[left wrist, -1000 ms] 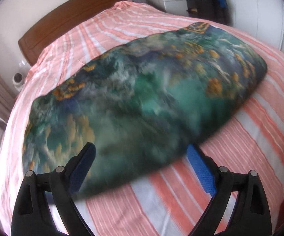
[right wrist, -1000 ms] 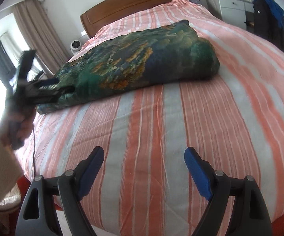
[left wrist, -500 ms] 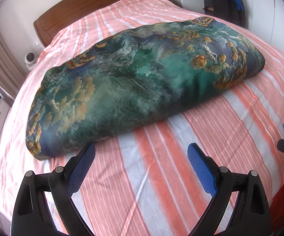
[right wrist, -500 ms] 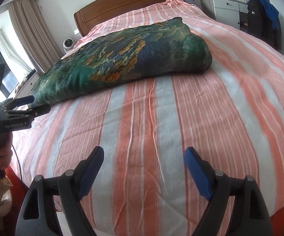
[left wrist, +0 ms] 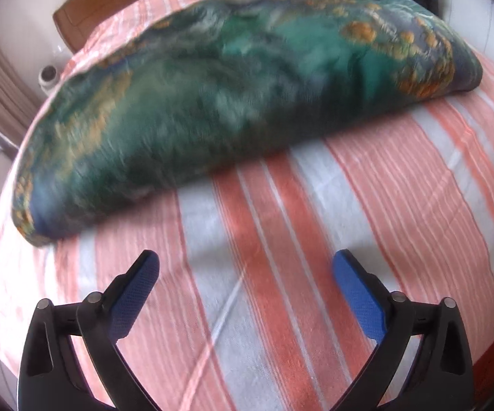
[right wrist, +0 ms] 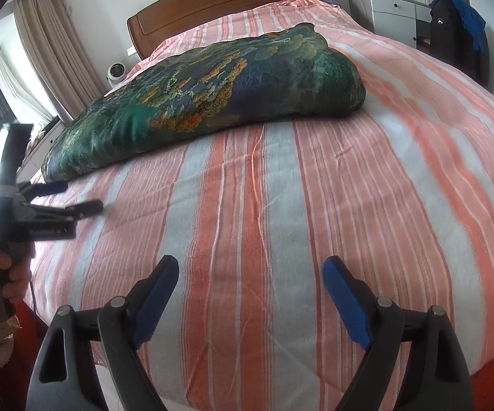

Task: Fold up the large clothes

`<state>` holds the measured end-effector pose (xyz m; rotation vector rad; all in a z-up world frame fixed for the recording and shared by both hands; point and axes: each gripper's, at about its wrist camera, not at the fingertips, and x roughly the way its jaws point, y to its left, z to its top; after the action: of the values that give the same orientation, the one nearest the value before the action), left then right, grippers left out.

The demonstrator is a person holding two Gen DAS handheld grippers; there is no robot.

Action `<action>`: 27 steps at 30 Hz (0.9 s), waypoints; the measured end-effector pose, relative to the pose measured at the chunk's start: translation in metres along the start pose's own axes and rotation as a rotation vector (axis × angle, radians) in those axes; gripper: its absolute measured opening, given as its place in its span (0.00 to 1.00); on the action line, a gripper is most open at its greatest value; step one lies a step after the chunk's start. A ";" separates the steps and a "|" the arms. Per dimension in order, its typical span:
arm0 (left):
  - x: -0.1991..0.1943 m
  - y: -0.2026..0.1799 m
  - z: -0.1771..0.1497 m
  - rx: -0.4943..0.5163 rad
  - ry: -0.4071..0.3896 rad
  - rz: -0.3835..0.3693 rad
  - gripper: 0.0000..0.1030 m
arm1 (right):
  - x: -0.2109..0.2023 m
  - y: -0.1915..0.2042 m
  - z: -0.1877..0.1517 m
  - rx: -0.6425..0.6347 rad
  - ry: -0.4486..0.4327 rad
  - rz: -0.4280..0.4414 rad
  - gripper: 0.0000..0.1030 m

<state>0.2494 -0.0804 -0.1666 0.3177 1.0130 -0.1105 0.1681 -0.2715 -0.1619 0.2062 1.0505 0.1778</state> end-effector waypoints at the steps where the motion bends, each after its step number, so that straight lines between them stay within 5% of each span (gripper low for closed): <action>1: 0.001 0.003 -0.003 -0.022 -0.016 -0.015 1.00 | 0.000 0.000 0.000 -0.001 0.000 0.001 0.84; 7: -0.003 0.023 -0.003 -0.049 0.064 -0.119 0.99 | -0.002 -0.013 0.010 0.055 0.015 0.086 0.85; 11: -0.053 0.057 0.030 -0.118 -0.124 -0.218 0.99 | -0.017 -0.061 0.046 0.258 -0.089 0.196 0.85; 15: -0.075 0.078 0.081 -0.167 -0.289 -0.487 0.99 | 0.005 -0.126 0.092 0.563 -0.138 0.328 0.85; 18: -0.053 0.047 0.112 -0.078 -0.241 -0.591 0.99 | 0.039 -0.146 0.120 0.666 -0.119 0.386 0.85; 22: 0.018 -0.005 0.116 0.045 -0.033 -0.522 0.99 | 0.078 -0.147 0.129 0.745 -0.040 0.395 0.84; 26: 0.008 -0.016 0.109 0.163 -0.063 -0.477 0.99 | 0.086 -0.142 0.134 0.708 -0.022 0.350 0.70; 27: 0.000 -0.012 0.110 0.156 -0.069 -0.493 0.99 | 0.086 -0.142 0.136 0.693 -0.015 0.342 0.55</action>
<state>0.3367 -0.1257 -0.1155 0.1983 0.9993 -0.6446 0.3351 -0.3997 -0.2047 1.0151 1.0245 0.1127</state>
